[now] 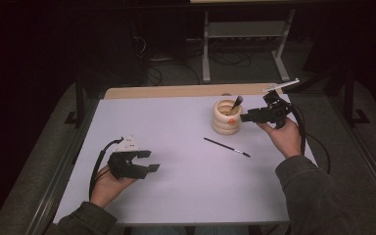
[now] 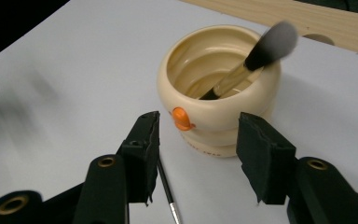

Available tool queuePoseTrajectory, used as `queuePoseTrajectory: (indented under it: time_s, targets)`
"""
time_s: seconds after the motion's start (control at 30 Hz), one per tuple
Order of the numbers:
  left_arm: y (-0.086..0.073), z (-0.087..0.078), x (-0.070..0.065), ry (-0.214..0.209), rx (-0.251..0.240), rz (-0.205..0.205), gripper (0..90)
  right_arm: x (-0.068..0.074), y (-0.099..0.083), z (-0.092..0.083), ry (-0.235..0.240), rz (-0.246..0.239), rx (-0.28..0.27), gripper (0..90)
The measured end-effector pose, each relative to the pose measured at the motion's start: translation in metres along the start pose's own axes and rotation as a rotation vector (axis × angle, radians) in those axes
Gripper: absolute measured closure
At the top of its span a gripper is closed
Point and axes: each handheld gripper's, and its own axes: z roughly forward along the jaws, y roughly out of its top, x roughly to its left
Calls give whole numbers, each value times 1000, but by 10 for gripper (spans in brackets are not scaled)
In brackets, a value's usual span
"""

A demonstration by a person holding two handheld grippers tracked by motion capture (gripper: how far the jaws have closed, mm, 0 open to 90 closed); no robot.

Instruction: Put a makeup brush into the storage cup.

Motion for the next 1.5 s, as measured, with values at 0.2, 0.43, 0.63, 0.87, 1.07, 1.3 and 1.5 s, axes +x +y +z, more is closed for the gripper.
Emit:
queuePoseTrajectory:
  time_s: [0.2,0.43,0.63,0.87,1.07,1.3,1.5]
  targets:
    - [0,-1,1,3,-6,-2,372,3,-7,1,7,-9,0,429]
    - [0,-3,1,8,-13,-17,367,7,-13,1,17,-18,-2,383]
    - [0,-3,1,12,-17,-12,367,12,-20,2,19,-29,23,363]
    - [0,-4,1,12,-19,-8,367,17,-30,-1,29,-49,16,355]
    - [1,-4,1,11,-16,0,367,21,-35,-1,28,-65,27,333]
    - [2,-4,0,11,-20,-1,366,26,-40,-2,16,-82,43,319]
    - [3,-5,-1,8,-22,2,363,28,-41,-5,12,-88,56,320]
